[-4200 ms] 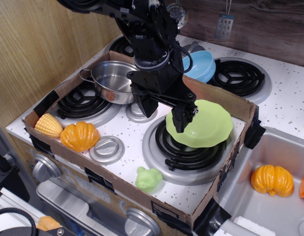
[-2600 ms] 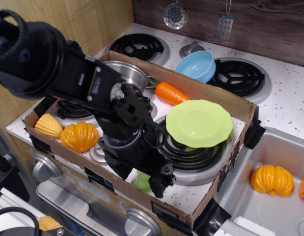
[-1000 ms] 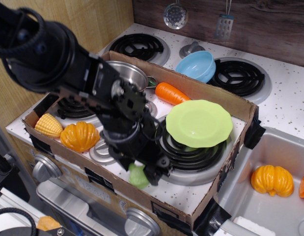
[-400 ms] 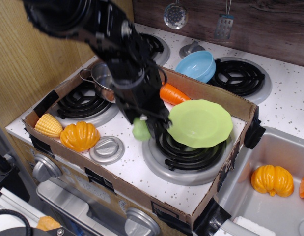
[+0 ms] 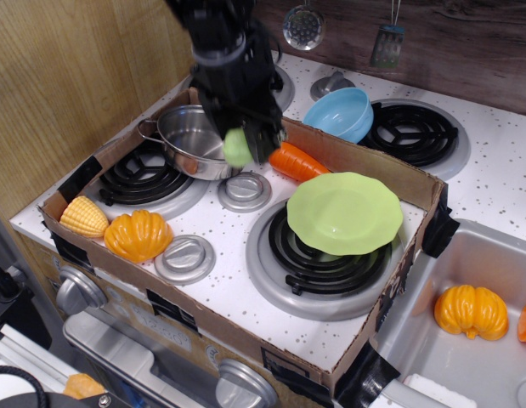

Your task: Put broccoli in pot

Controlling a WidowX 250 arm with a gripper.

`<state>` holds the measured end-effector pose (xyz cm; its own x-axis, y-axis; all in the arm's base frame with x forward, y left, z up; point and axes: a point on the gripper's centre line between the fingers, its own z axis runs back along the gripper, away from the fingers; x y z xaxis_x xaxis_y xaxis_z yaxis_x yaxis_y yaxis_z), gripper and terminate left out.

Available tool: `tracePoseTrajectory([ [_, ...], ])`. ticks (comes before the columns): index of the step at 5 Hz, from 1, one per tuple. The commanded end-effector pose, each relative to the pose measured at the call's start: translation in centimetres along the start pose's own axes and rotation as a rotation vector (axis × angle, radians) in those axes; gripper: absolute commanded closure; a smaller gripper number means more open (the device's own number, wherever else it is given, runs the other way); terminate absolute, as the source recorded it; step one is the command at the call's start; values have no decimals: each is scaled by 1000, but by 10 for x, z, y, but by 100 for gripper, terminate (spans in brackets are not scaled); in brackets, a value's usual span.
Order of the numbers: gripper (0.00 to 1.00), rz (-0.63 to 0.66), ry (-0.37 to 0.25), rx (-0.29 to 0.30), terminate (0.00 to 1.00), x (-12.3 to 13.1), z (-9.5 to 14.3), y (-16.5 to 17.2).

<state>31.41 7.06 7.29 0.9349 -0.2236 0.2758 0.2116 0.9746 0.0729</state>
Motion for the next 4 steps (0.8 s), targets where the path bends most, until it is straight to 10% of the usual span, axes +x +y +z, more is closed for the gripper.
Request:
tracePoseTrajectory([
  [1,100,-94,-70,125,0,42,46,35],
  [4,100,-77,-111,135,0,28,11,60],
])
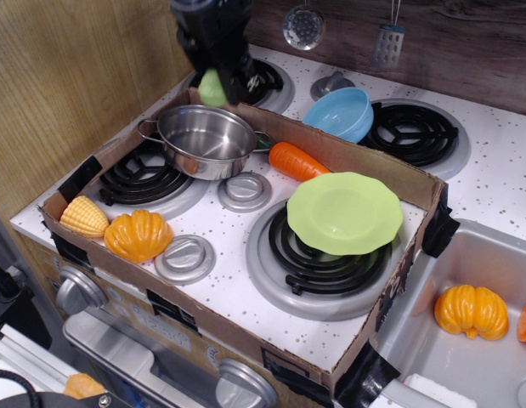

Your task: Put broccoli in pot

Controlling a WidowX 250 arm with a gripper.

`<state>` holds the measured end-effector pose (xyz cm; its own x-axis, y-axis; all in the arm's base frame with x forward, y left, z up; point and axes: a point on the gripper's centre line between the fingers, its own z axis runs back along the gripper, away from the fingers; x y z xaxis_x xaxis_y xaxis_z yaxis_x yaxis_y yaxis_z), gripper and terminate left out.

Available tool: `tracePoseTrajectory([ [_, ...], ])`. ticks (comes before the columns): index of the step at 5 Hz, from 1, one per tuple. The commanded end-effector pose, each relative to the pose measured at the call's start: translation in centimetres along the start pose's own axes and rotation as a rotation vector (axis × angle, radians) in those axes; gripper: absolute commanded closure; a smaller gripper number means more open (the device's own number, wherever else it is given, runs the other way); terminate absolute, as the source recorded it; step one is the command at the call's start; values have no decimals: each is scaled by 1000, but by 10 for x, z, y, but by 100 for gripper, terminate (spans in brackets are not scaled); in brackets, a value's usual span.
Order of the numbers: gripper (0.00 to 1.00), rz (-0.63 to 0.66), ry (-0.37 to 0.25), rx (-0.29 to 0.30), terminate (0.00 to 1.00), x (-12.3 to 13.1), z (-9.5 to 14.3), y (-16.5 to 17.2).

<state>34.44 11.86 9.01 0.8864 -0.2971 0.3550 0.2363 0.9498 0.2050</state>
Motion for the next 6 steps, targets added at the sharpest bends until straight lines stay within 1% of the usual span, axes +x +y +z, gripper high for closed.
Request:
tracePoseTrajectory([
  [1,0,-3,7,-7,0,8,-1,3],
  [2,0,-13,35,-13,0,17,2,-2],
  [3,0,-32,29,-34,0,25,8,-8],
  [5,0,-32,29,-34,0,25,8,-8],
  [6,0,-32,29,-34,100,25,8,-8],
])
